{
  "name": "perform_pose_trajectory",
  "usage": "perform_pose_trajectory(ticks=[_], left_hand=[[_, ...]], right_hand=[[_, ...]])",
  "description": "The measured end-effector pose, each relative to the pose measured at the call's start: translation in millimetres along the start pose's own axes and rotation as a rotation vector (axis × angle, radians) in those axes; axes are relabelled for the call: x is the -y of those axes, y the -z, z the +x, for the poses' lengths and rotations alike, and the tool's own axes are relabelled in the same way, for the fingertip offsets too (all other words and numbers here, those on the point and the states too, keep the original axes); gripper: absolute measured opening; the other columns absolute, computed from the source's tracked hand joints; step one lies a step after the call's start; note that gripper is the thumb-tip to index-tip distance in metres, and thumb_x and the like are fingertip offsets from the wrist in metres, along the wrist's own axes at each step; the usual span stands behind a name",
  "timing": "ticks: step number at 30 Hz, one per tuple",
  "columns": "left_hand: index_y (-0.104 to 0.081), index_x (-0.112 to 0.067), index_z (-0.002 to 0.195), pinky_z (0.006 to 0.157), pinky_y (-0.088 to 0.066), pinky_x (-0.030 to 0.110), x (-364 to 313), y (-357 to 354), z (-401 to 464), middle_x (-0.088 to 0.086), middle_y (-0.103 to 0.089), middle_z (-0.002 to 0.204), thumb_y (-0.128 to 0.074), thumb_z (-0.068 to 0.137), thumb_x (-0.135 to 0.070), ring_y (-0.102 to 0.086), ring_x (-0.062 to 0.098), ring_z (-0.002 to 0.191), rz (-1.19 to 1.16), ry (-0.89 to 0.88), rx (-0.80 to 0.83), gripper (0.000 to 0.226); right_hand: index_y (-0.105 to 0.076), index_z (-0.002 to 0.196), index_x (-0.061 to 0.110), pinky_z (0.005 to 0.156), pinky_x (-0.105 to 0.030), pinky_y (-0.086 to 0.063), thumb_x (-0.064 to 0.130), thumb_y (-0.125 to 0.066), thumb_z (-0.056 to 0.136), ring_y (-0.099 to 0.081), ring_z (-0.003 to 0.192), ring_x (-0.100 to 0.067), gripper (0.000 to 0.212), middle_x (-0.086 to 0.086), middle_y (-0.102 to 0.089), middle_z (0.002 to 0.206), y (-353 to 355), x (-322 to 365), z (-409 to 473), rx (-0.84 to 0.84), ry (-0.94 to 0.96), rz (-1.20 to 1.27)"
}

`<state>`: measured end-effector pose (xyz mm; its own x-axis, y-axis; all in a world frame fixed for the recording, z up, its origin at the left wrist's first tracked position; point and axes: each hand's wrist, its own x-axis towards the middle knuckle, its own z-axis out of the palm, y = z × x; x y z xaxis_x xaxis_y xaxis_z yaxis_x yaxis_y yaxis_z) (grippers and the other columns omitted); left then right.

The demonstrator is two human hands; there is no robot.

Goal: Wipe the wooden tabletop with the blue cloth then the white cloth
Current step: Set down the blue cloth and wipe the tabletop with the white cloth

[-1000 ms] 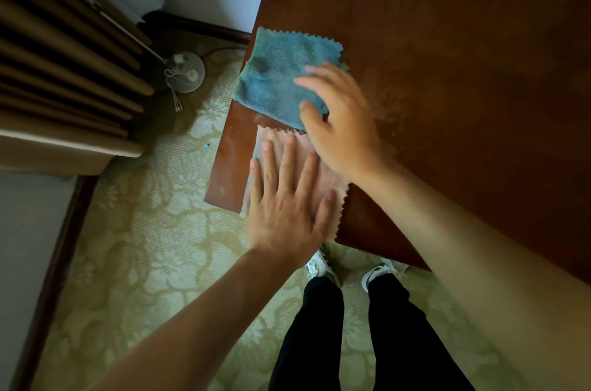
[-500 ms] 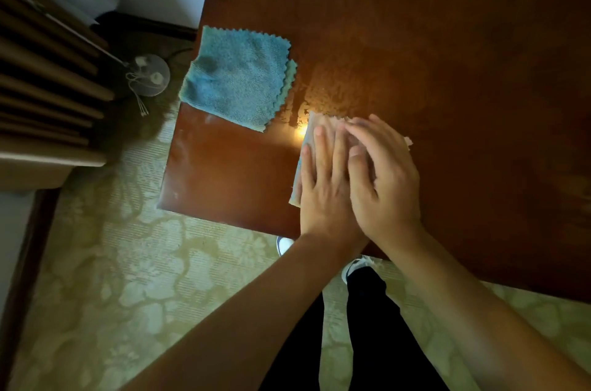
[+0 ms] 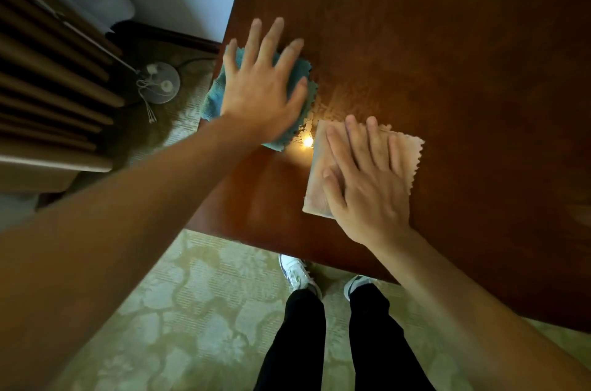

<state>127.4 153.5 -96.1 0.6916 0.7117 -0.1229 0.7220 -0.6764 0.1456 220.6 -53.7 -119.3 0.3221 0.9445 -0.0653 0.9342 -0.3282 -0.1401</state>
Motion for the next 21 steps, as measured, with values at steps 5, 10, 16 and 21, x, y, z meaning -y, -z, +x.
perform_pose_trajectory(ticks=[5,10,16,21], left_hand=[[-0.007,-0.027,0.162,0.122,0.007,0.054,5,-24,15,0.005,0.000,0.170,-0.009,0.102,-0.058,0.005,0.030,0.156,0.072,0.035,0.005,0.067],[0.002,-0.029,0.161,0.122,0.008,0.053,5,-27,15,0.006,0.003,0.170,-0.006,0.100,-0.061,0.007,0.029,0.156,0.051,0.044,-0.038,0.069],[-0.008,-0.027,0.161,0.123,0.006,0.055,2,-24,13,0.002,0.002,0.170,-0.006,0.102,-0.057,0.006,0.026,0.156,0.011,0.059,-0.033,0.067],[-0.012,-0.026,0.161,0.122,0.004,0.055,2,-26,15,0.001,-0.002,0.170,-0.008,0.102,-0.056,0.003,0.024,0.156,0.004,0.069,-0.031,0.066]], right_hand=[[-0.017,0.164,0.025,0.127,-0.053,-0.012,0.049,-0.024,0.104,-0.010,0.159,-0.031,0.065,-0.008,-0.016,0.171,2,-4,24,0.029,-0.006,-0.050],[-0.015,0.164,0.022,0.127,-0.053,-0.011,0.052,-0.022,0.104,-0.009,0.159,-0.033,0.068,-0.010,-0.015,0.171,5,2,28,0.055,-0.040,-0.060],[-0.026,0.162,0.022,0.125,-0.056,-0.020,0.055,-0.030,0.102,-0.017,0.158,-0.033,0.068,-0.009,-0.023,0.169,-3,28,-17,0.039,-0.048,-0.050],[-0.030,0.161,0.024,0.125,-0.056,-0.020,0.054,-0.032,0.101,-0.018,0.158,-0.031,0.067,-0.008,-0.026,0.168,-3,17,6,0.005,-0.034,-0.042]])
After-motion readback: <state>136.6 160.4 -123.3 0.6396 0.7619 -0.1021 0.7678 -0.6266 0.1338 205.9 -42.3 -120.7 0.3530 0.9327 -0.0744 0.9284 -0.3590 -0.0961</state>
